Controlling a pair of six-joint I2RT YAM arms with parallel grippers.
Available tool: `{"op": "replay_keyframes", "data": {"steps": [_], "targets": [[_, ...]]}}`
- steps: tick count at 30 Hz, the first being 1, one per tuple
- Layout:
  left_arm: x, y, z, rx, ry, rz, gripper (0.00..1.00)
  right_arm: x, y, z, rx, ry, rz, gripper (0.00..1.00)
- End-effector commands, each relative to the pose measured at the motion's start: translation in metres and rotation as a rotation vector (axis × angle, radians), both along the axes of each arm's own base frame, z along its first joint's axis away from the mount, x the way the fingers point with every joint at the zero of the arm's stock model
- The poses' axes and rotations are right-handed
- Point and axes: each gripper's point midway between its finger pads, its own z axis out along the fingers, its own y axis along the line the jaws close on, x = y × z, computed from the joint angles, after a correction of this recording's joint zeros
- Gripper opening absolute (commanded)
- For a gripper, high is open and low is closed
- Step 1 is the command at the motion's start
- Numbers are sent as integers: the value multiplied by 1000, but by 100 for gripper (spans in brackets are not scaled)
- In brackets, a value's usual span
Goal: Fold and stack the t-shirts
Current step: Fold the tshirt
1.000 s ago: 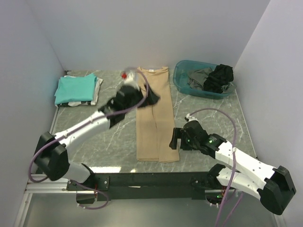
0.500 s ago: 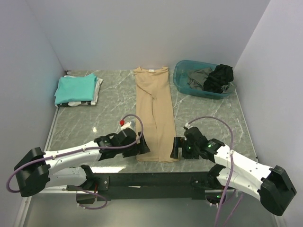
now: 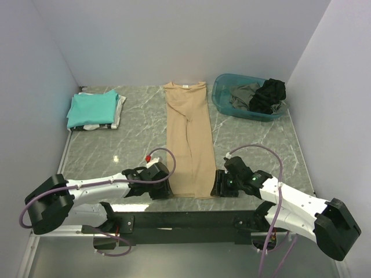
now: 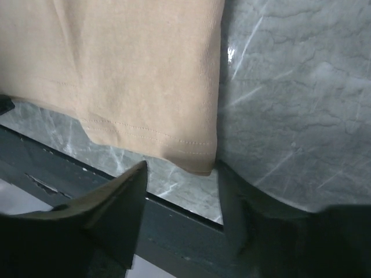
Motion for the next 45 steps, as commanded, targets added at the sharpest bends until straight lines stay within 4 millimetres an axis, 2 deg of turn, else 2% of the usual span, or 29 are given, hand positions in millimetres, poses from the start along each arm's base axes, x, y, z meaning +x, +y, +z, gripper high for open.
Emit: {"op": "replay_keyframes", "data": {"steps": [1, 4, 5, 9, 15, 16, 17, 19, 20, 25, 32, 38, 42, 45], "targets": [[-9, 3, -9, 7, 37, -8, 41, -6, -1, -7, 12, 32, -13, 56], [-11, 6, -15, 15, 37, -8, 37, -6, 0, -13, 15, 40, -26, 47], [-8, 6, -14, 19, 30, -4, 36, -5, 2, -13, 23, 38, -25, 39], [-4, 6, -18, 43, 22, 7, 33, -3, 3, -15, 27, 35, -37, 34], [-2, 8, -25, 60, 22, 21, 17, 2, -1, -15, 9, 10, -53, 25], [-1, 7, -25, 60, 23, 21, 8, 1, 0, -14, 13, 9, -46, 24], [-1, 6, -25, 62, 23, 19, 1, 0, -1, -15, 9, 14, -44, 20], [1, 6, -24, 64, 10, 21, 1, 1, -1, -14, 10, 5, -44, 11], [2, 8, -24, 68, 10, 25, 1, -1, -3, -15, 7, 9, -45, 0], [0, 7, -7, 4, -21, 29, 1, -5, 0, -11, 41, 15, -43, 0], [-19, 12, -3, -52, -4, 38, 1, -26, 4, -6, 119, 52, -30, 0], [-36, 7, 7, -112, -15, 29, 1, -45, 19, -1, 185, 73, -2, 0], [-35, 2, 18, -132, -49, 18, 1, -38, 25, 13, 191, 20, -21, 0], [-21, -2, 31, -141, -121, 33, 1, -13, 28, 32, 179, -89, -50, 0]]}}
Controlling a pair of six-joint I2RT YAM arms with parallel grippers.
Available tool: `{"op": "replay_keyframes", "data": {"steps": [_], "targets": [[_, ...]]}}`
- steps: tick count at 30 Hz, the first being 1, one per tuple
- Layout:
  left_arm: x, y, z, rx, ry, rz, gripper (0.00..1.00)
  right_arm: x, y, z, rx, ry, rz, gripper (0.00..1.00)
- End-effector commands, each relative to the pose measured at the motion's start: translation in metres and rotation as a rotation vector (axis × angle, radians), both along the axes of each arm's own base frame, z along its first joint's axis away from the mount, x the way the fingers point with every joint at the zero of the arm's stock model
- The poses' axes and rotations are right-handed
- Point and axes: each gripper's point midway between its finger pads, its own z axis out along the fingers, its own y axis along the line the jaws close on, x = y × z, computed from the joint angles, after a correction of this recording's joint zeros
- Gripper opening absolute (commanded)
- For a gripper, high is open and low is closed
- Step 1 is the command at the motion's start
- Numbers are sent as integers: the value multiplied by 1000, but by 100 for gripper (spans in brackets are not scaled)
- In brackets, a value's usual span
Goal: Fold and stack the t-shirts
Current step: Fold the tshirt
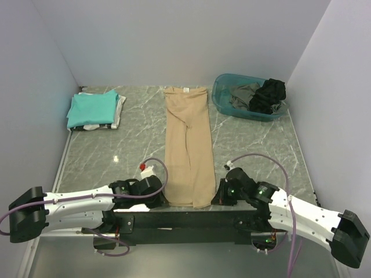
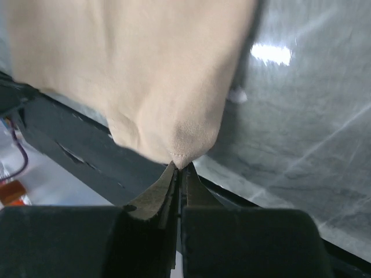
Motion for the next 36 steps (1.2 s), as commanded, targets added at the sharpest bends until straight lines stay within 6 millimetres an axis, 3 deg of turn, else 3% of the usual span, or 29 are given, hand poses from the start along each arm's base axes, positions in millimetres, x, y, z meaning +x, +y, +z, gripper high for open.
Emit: {"op": "replay_keyframes", "data": {"steps": [1, 4, 9, 10, 12, 13, 21, 22, 28, 36], "targets": [[25, -10, 29, -33, -106, 68, 1, 35, 11, 34, 22, -136, -67, 0], [46, -10, 44, -31, -158, 106, 1, 63, 16, 59, 8, -217, -95, 0], [91, -14, 68, -86, -244, 154, 1, 105, 3, 75, -80, -305, -119, 0], [104, -14, 75, -82, -274, 160, 1, 114, 7, 87, -67, -334, -116, 0], [116, -12, 78, -49, -304, 151, 1, 128, 6, 90, -96, -356, -111, 0], [126, -14, 87, -54, -324, 160, 1, 139, 10, 103, -79, -391, -118, 0], [200, -6, 112, -15, -426, 234, 1, 202, 16, 123, -109, -444, -163, 0], [206, -5, 114, -10, -432, 240, 1, 211, 19, 133, -90, -463, -165, 0], [249, 3, 116, 24, -456, 258, 1, 252, 20, 139, -95, -466, -171, 0], [299, 1, 108, 40, -446, 231, 1, 299, 23, 133, -83, -425, -178, 0]]}}
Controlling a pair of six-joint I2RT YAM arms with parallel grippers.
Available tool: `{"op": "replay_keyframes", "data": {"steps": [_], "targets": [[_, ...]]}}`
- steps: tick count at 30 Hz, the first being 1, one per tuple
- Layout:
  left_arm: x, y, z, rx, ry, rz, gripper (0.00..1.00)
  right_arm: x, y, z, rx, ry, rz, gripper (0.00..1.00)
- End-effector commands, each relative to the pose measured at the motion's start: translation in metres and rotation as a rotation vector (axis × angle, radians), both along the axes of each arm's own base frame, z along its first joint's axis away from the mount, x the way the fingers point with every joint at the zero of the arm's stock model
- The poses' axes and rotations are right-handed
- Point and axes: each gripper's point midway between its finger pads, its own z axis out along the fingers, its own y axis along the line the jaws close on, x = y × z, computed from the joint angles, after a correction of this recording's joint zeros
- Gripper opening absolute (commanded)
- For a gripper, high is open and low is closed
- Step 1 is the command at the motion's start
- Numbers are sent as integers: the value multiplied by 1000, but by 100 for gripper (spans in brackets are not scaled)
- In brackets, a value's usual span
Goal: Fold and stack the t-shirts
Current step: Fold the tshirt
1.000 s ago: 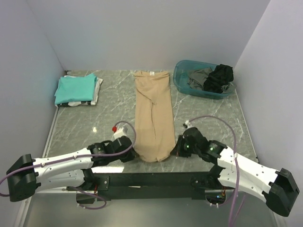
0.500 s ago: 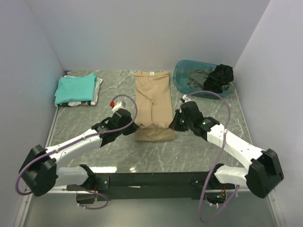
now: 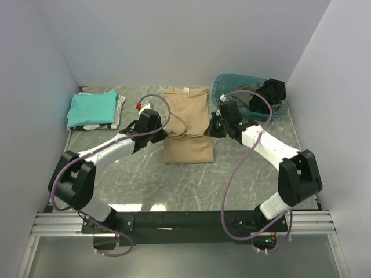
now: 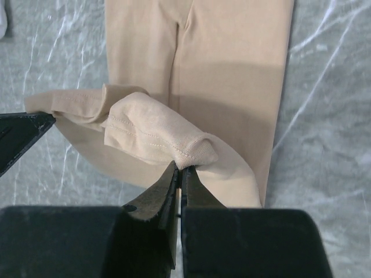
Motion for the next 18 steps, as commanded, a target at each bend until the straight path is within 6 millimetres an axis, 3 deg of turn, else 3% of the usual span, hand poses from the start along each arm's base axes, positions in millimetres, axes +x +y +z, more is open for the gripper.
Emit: {"op": "replay_keyframes", "data": {"steps": [1, 4, 8, 16, 17, 18], "targets": [[28, -12, 23, -26, -72, -65, 1, 28, 6, 18, 35, -54, 21, 0], [41, -15, 15, -15, -56, -78, 1, 40, 7, 17, 49, -45, 21, 0], [52, -15, -8, 12, 6, -91, 1, 55, 5, -1, 35, -4, 3, 0], [74, -15, -34, 12, 83, -94, 1, 80, -2, -29, 26, 62, -22, 0], [75, -15, -36, 12, 89, -95, 3, 82, -2, -32, 25, 69, -25, 0], [77, -14, -40, 12, 99, -97, 13, 87, -4, -32, 27, 66, -34, 9]]}}
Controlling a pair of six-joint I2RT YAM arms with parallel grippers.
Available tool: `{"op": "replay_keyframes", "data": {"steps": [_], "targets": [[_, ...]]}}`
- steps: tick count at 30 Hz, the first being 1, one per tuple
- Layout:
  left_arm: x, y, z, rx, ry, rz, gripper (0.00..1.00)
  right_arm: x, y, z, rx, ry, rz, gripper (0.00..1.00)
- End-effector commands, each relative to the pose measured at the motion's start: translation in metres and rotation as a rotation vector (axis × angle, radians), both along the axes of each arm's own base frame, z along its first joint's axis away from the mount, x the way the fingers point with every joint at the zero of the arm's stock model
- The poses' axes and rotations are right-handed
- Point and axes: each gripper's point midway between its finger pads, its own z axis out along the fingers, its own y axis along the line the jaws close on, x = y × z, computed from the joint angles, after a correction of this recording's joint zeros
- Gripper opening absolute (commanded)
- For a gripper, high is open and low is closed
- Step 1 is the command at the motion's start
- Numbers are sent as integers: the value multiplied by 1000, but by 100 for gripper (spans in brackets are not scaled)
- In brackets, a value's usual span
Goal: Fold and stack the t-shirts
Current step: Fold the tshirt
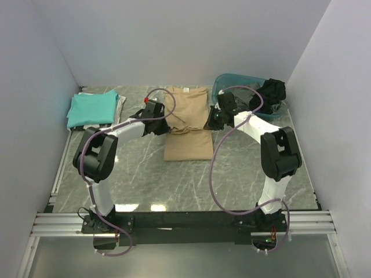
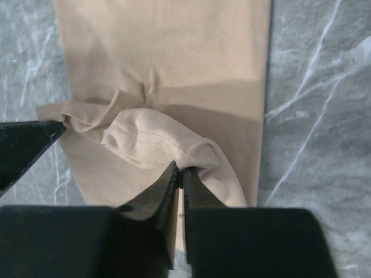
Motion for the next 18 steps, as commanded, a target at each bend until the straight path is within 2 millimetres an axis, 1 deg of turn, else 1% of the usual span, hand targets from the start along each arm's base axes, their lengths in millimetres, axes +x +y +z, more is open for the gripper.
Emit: {"op": "replay_keyframes", "data": {"steps": [1, 2, 3, 4, 5, 6, 7, 8, 9, 10, 11, 12, 13, 14, 15, 16, 17, 18], "targets": [[14, -3, 11, -13, -16, -26, 20, 22, -1, 9, 13, -38, -5, 16], [15, -2, 10, -7, -14, -21, 29, 24, -2, 7, 13, -34, -10, 25], [16, -1, 14, -6, -23, -20, 42, 29, -4, 10, 15, -39, -17, 46], [19, 2, 17, -1, -35, -11, 71, 30, -6, 9, 12, -38, -20, 52], [19, 1, 24, -4, -52, -12, 83, 31, -6, 11, 15, -43, -23, 58], [19, 1, 28, -5, -60, -18, 94, 30, -6, 12, 15, -43, -21, 68], [18, 2, 33, -7, -71, -20, 99, 30, -5, 19, 23, -61, -18, 73], [19, 2, 45, -17, -99, -20, 100, 28, -6, 22, 28, -71, -15, 75], [14, 3, 44, -16, -96, -22, 99, 22, -6, 19, 28, -63, -12, 76], [12, 5, 46, -17, -101, -21, 99, 20, -7, 28, 37, -86, -11, 77], [5, 8, 49, -24, -104, -16, 99, 11, -11, 20, 28, -67, -14, 77], [1, 9, 49, -28, -101, -14, 100, 7, -11, 19, 30, -69, -15, 77], [-5, 9, 56, -49, -107, -10, 99, 0, -13, 25, 36, -78, -18, 78], [-16, 12, 45, -53, -84, -10, 99, -12, -17, 13, 29, -48, -21, 78], [-22, 12, 42, -64, -73, -13, 100, -18, -18, 10, 31, -40, -22, 78], [-29, 12, 41, -76, -67, -13, 100, -25, -18, 14, 44, -45, -22, 78], [-42, 13, 33, -92, -40, -12, 99, -38, -20, 3, 40, -15, -16, 78], [-49, 11, 30, -99, -32, -19, 99, -44, -20, 5, 45, -20, -9, 78]]}}
